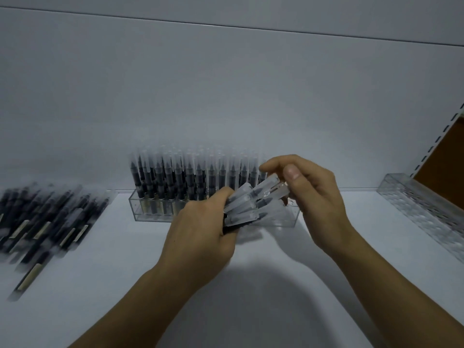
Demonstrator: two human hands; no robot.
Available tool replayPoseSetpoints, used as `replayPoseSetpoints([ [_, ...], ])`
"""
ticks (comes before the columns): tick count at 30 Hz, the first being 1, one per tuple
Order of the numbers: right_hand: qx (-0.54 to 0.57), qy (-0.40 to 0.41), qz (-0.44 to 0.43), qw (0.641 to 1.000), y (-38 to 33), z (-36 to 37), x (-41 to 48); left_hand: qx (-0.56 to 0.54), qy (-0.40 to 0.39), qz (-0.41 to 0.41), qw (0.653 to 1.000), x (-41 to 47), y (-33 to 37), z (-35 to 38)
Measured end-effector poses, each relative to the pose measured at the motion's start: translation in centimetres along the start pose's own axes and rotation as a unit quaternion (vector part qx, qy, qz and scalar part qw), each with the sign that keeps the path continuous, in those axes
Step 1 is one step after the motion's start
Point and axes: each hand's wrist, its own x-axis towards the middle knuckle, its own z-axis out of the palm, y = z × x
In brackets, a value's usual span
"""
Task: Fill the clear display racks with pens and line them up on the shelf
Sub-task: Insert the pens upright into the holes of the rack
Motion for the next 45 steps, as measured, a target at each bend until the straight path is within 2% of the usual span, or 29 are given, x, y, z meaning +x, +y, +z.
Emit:
replayPoseSetpoints([
  [2, -0.003, -0.032, 0.011, 0.999, -0.1, 0.3, -0.2, 0.012, -0.006, -0.007, 1.0, 0.0, 0.0, 0.1],
  [4, -0.009, -0.031, 0.02, 0.999, -0.1, 0.5, -0.2, 0.036, -0.011, -0.011, 0.999, 0.0, 0.0, 0.0],
  [9, -0.029, 0.038, 0.013, 0.999, 0.1, 0.6, -0.1, 0.069, -0.028, -0.037, 0.997, 0.2, 0.1, -0.2],
  [16, 0.031, 0.125, 0.017, 0.992, -0.5, -0.3, 0.6, 0.122, -0.028, -0.084, 0.989, 0.1, 0.0, -0.3],
  [22, 0.113, 0.256, 0.061, 0.958, -0.9, -1.6, 1.3, 0.125, -0.001, -0.077, 0.989, 0.1, -0.2, -0.5],
  [26, 0.162, 0.297, 0.116, 0.934, -0.9, -2.3, 1.8, 0.119, 0.005, -0.038, 0.992, 0.1, -0.5, -0.2],
  [32, 0.253, 0.306, 0.178, 0.9, -0.1, -3.4, 2.1, 0.114, -0.013, 0.048, 0.992, 0.0, 0.0, 0.1],
  [39, 0.307, 0.283, 0.329, 0.847, 3.8, -3.5, 1.9, 0.161, -0.06, 0.077, 0.982, -0.1, -0.7, 1.6],
  [45, 0.32, 0.265, 0.344, 0.842, 4.2, -3.2, 1.8, 0.182, -0.083, 0.097, 0.975, -0.1, -1.4, 1.9],
])
